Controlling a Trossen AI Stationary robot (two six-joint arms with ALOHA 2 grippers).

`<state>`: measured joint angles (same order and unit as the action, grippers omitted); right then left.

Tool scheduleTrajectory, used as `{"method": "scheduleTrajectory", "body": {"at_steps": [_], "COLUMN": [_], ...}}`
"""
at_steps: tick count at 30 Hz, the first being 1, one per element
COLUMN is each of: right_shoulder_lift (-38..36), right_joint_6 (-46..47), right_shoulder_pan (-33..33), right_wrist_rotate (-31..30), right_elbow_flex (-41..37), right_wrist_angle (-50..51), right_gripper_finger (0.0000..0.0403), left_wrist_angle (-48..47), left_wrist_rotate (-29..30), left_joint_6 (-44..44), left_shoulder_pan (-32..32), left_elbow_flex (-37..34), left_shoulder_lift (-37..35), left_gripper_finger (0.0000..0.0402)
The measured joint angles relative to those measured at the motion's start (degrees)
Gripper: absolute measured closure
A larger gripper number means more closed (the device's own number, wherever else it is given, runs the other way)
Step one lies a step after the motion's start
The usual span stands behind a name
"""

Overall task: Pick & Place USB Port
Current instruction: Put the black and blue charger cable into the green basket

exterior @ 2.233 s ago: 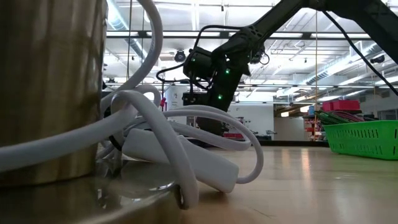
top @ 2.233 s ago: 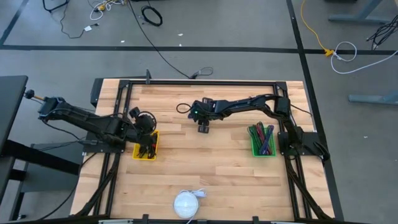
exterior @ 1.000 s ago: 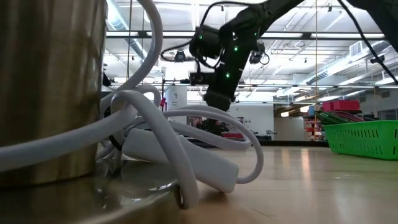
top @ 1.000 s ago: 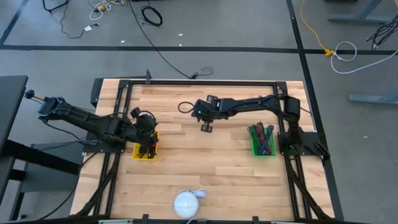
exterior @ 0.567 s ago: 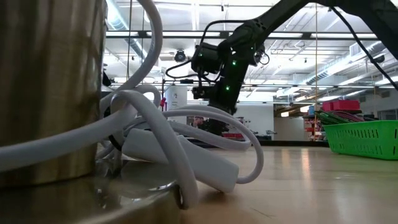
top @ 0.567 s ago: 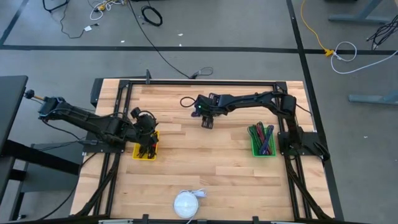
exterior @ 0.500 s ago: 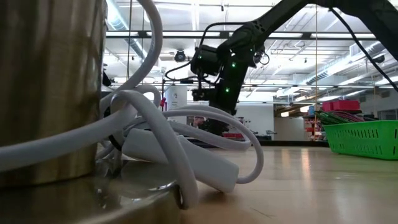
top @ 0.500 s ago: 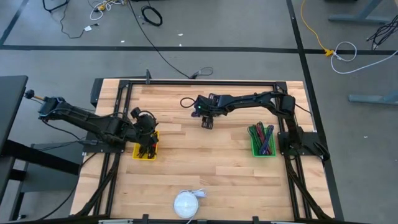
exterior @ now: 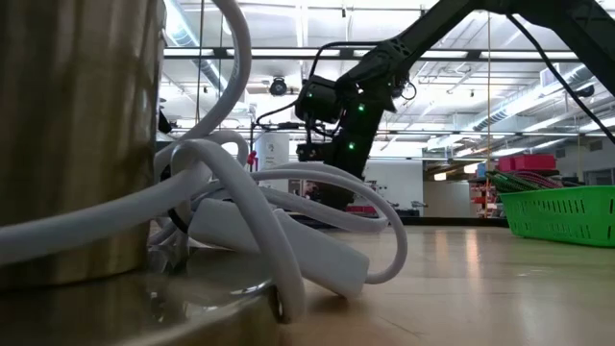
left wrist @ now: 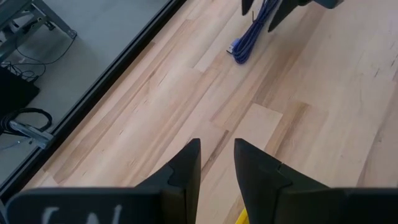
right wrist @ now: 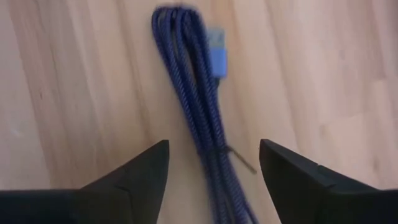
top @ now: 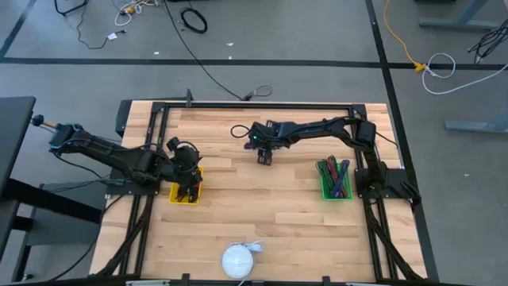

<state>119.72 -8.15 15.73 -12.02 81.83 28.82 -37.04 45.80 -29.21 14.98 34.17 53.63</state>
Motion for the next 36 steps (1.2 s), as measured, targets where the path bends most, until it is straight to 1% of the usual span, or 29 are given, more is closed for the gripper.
{"method": "scheduleTrajectory", "body": {"at_steps": [3, 9, 12, 13, 15, 18, 19, 20, 24, 28, 32, 36], "right_shoulder_lift": [-0.02, -0.52, -0.48, -0.46, -0.42, -0.35, -0.35, -0.33, -0.59, -2.87, -7.35, -11.75], "right_joint_6": [0.19, 0.54, 0.86, 1.11, 1.27, 1.23, 1.09, 1.06, 2.79, 5.03, 11.10, 18.19], "right_shoulder_pan": [0.00, -0.02, 0.02, 0.02, 0.02, -0.01, -0.02, 0.06, 0.28, -0.04, -1.37, -4.11], "right_wrist_rotate": [-0.01, -1.14, -0.34, 0.08, 1.41, 2.92, 3.15, 3.38, 4.78, 4.94, 5.08, 4.89], "right_elbow_flex": [-1.36, -4.53, -4.62, -4.64, -4.64, -4.66, -4.66, -4.66, -4.66, -5.03, -4.36, -4.38], "right_wrist_angle": [-0.52, -5.09, -5.18, -5.17, -5.07, -4.82, -4.82, -5.16, -5.22, -0.99, 3.83, 9.69], "right_gripper_finger": [0.0159, 0.0166, 0.0189, 0.0205, 0.0251, 0.0347, 0.0371, 0.0382, 0.0386, 0.0395, 0.0396, 0.0397], "left_wrist_angle": [-0.02, -0.02, -0.02, -0.02, -0.02, -0.02, -0.02, -0.01, -0.02, -0.02, -0.04, -0.09], "left_wrist_rotate": [0.00, 0.00, 0.00, -0.02, -0.02, -0.02, -0.02, -0.02, -0.02, -0.02, -0.06, -1.83], "left_joint_6": [0.00, 0.00, 0.00, 0.00, 0.00, 0.00, 0.00, 0.00, 0.00, 0.00, -0.01, 0.00], "left_shoulder_pan": [0.00, 0.00, -0.02, -0.02, -0.02, -0.02, -0.02, -0.02, -0.02, -0.02, -0.02, -0.02], "left_elbow_flex": [0.00, 0.00, 0.00, 0.00, 0.00, 0.00, 0.00, 0.00, 0.00, 0.00, 0.00, 0.00], "left_shoulder_lift": [0.00, 0.00, 0.00, 0.00, 0.00, 0.00, 0.00, 0.00, 0.00, 0.00, 0.00, 0.00], "left_gripper_finger": [0.0299, 0.0299, 0.0299, 0.0299, 0.0299, 0.0299, 0.0299, 0.0299, 0.0299, 0.0299, 0.0299, 0.0299]}}
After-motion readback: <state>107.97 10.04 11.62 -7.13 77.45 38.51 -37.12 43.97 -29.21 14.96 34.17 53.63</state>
